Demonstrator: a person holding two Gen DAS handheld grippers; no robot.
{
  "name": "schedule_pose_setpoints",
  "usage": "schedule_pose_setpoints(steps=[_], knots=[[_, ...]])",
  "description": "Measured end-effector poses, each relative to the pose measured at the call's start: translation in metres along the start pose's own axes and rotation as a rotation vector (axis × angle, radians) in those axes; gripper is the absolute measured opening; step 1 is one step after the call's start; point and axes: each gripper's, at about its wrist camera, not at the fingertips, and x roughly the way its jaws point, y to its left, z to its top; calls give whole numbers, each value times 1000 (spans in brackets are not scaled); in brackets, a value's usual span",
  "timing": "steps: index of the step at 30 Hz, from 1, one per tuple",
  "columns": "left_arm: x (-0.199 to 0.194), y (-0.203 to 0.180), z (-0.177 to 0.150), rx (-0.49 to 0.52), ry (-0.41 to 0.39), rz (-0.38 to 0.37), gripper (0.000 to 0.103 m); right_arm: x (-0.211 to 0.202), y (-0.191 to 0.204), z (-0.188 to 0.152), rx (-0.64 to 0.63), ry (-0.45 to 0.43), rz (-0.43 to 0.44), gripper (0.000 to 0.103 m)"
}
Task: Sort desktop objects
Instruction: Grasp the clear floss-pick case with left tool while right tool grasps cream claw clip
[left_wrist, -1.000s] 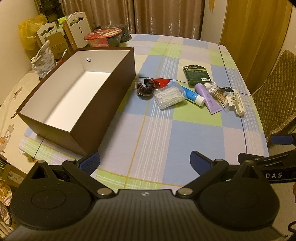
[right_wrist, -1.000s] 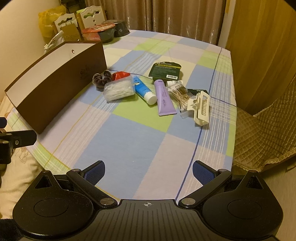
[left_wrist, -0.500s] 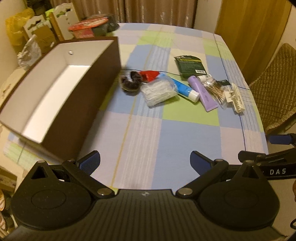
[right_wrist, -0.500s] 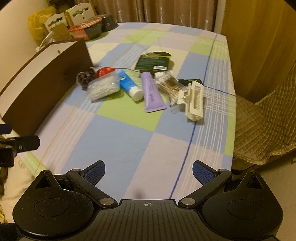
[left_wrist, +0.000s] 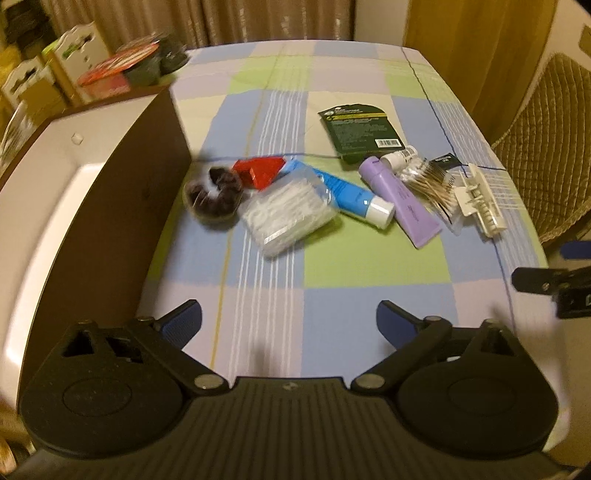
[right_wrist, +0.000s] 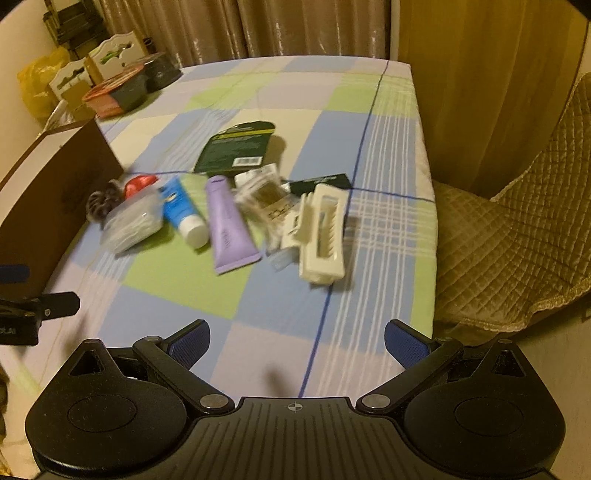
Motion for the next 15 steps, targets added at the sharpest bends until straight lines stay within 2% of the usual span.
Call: schedule_pose_setpoints(steps=[5, 15], knots=[[28, 2, 18, 77, -13, -15, 97, 16, -14, 14, -1, 7, 18, 103], [63, -4, 55, 319, -83, -93, 91, 41, -33, 32, 26, 41, 12, 103]])
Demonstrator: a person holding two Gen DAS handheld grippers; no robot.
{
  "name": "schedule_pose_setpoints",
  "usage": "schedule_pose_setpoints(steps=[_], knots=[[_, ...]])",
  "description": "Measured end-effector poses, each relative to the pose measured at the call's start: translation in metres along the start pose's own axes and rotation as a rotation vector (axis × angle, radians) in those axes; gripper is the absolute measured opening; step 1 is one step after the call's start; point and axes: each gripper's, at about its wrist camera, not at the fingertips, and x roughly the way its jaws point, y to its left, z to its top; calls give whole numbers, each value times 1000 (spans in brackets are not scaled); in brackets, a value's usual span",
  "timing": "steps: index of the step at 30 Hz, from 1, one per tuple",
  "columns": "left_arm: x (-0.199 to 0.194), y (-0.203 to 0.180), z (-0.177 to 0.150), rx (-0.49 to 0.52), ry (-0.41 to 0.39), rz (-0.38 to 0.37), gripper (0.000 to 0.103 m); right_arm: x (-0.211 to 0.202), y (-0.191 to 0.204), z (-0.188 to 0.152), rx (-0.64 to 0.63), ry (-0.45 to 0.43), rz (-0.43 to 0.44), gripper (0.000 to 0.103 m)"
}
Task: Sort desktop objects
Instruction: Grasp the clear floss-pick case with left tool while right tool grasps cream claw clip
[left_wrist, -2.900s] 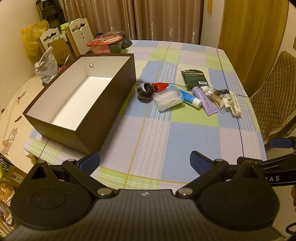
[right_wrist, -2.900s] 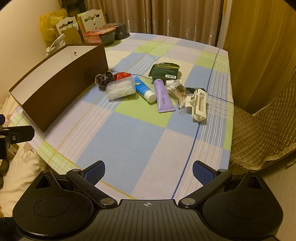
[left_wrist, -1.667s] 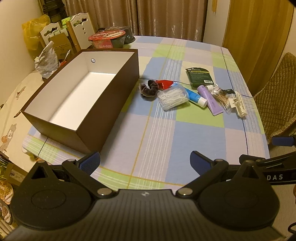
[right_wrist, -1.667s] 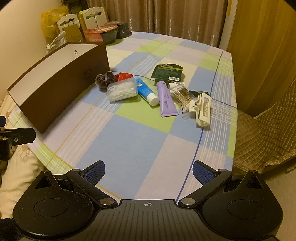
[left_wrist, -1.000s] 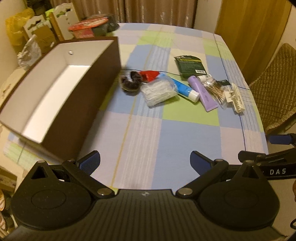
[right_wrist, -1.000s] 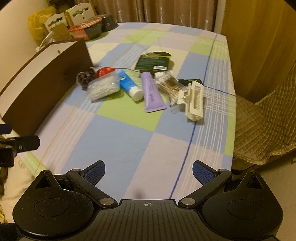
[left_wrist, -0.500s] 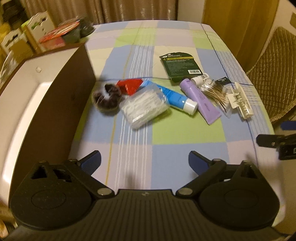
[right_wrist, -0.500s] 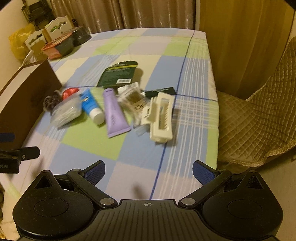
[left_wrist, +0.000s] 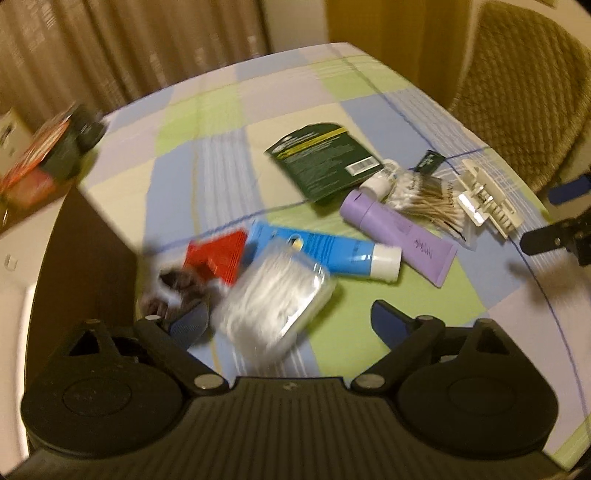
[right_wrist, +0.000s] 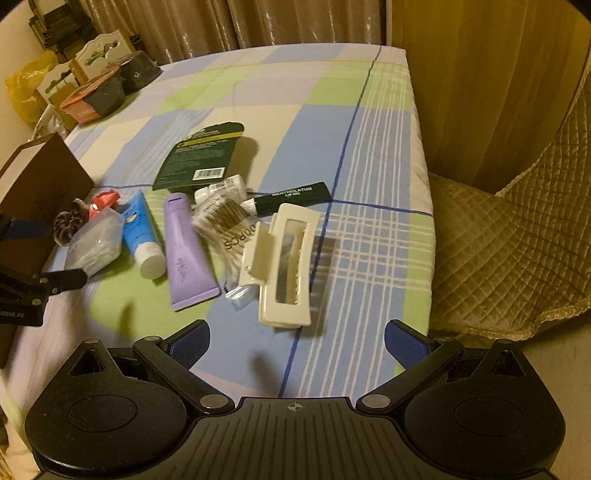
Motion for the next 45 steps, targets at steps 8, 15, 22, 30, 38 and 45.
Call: schedule_pose_setpoints(steps=[8, 15, 22, 30, 38, 45], knots=[[30, 5, 14, 126, 10, -37, 85, 11, -7, 7, 16, 20, -5, 103], [45, 8, 4, 167, 57, -48, 70, 17, -8, 11, 9, 23, 0, 103], [31, -3, -14, 93, 153, -54, 69, 20, -4, 15, -13, 24, 7, 103], [36, 0, -19, 40, 178, -39, 81, 23, 1, 18, -35, 10, 17, 103], [24, 7, -36, -79, 191, -85, 54, 31, 8, 16, -130, -19, -19, 103], [17, 6, -46, -150, 194, -79, 56, 49, 17, 15, -259, -17, -44, 71]])
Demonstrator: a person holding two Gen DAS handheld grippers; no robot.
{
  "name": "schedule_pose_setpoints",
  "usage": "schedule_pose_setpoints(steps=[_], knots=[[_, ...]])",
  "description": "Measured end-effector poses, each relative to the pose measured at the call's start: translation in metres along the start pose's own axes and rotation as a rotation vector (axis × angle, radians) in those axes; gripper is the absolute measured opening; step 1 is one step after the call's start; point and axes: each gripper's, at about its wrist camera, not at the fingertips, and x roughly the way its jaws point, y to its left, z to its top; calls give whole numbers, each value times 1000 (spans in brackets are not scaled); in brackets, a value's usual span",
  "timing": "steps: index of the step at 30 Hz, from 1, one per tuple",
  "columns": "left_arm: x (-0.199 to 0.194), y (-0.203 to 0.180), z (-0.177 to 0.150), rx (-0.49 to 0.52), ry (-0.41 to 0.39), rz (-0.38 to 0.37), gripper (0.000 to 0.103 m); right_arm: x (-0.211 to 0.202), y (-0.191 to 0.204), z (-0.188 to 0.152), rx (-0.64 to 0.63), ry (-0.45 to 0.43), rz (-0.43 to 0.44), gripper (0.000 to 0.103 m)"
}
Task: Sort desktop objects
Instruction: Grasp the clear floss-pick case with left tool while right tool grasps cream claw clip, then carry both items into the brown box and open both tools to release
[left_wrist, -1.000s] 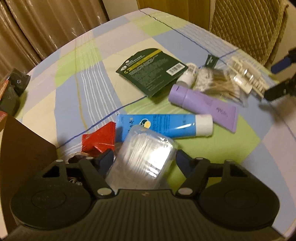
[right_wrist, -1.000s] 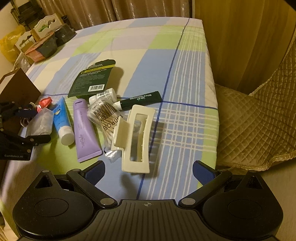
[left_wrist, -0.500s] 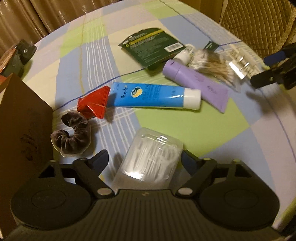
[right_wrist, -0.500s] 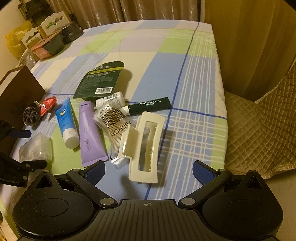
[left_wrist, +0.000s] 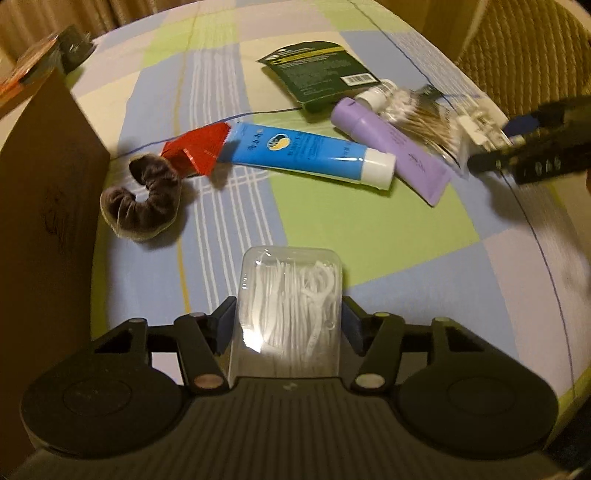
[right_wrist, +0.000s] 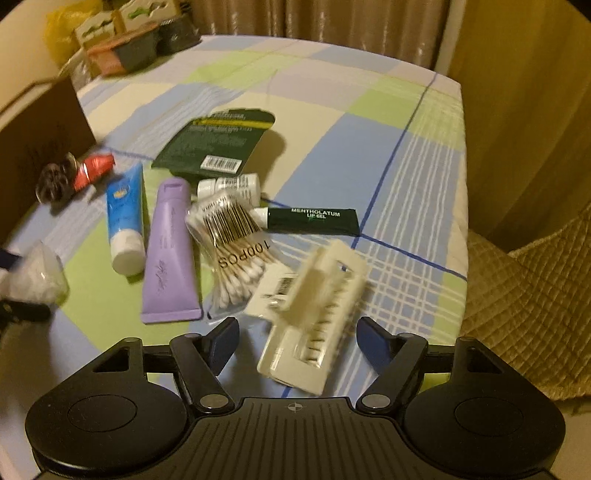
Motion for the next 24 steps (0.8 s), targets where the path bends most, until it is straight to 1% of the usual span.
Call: schedule_pose_setpoints(steps=[1, 2, 4, 8, 17, 24], knots=[[0, 2, 1, -14, 1, -4, 57, 0, 1, -1, -13, -10, 8, 60], [0, 1, 2, -18, 0, -3, 57, 0, 1, 0, -13, -11, 24, 52], [0, -1, 2, -11, -9, 0, 57, -1, 1, 0, -21, -11, 22, 46], [-1, -1, 0, -27, -16, -2, 55, -5, -4, -2, -4, -2, 48, 37], [-15, -3, -9, -50, -10, -20, 54, -33, -20, -14, 156, 23, 196, 36], [-34, -5, -16, -50, -33, 5, 54, -56, -12, -15, 169, 1, 249, 36]])
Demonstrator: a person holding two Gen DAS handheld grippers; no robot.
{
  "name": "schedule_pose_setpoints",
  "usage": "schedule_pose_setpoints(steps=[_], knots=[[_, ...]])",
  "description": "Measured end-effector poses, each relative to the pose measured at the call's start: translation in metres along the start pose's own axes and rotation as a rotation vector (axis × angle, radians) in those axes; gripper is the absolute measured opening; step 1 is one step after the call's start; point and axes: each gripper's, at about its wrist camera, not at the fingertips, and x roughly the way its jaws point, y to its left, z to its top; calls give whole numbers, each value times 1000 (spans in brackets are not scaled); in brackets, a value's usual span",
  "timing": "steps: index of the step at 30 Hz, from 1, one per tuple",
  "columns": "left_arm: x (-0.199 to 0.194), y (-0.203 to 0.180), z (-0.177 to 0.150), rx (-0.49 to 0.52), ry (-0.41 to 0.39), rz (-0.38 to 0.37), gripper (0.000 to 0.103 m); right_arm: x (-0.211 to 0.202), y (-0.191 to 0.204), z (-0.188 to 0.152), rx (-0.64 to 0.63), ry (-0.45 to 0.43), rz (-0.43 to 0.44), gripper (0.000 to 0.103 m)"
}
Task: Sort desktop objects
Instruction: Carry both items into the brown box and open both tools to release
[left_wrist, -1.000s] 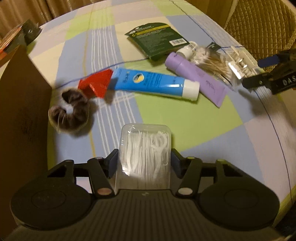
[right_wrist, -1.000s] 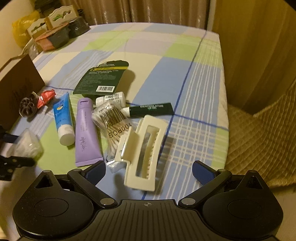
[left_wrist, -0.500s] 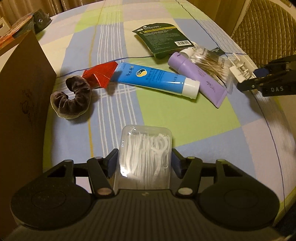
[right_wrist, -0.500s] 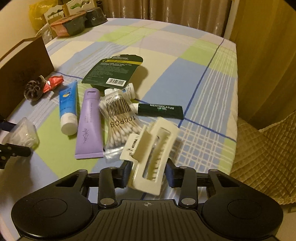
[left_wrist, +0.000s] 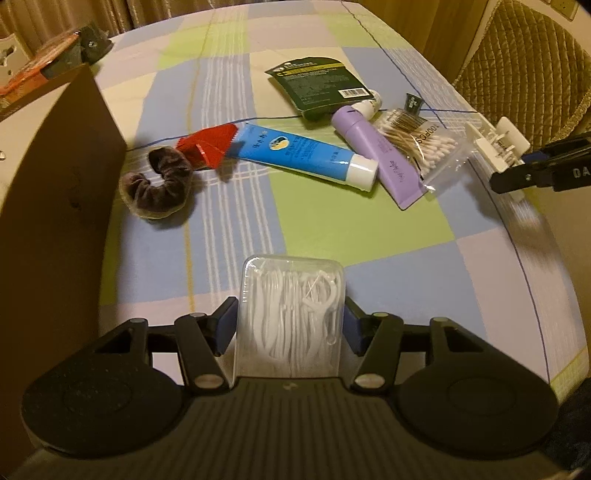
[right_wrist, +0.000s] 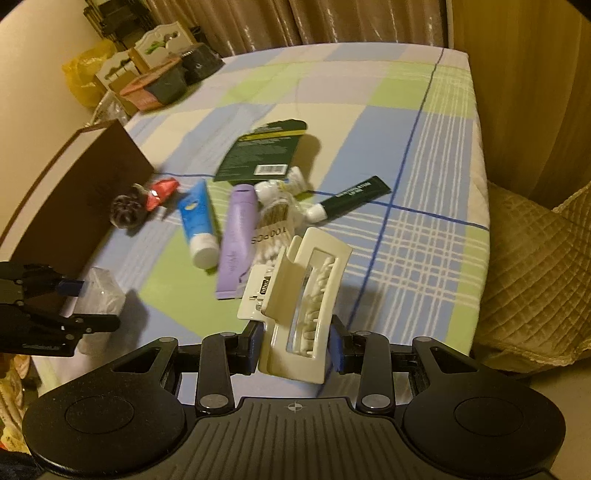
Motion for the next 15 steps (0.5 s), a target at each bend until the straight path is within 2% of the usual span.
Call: schedule_pose_setpoints(steps=[5, 8, 15], knots=[[-19, 2, -4, -2, -43, -19, 54, -11, 14, -9, 16, -9, 23, 36], [-24, 3, -4, 10, -56, -22, 54, -16, 22, -17, 24, -6, -1, 36], [-52, 8, 1, 59, -132, -89, 54, -40, 52, -24, 36, -63, -36, 36]])
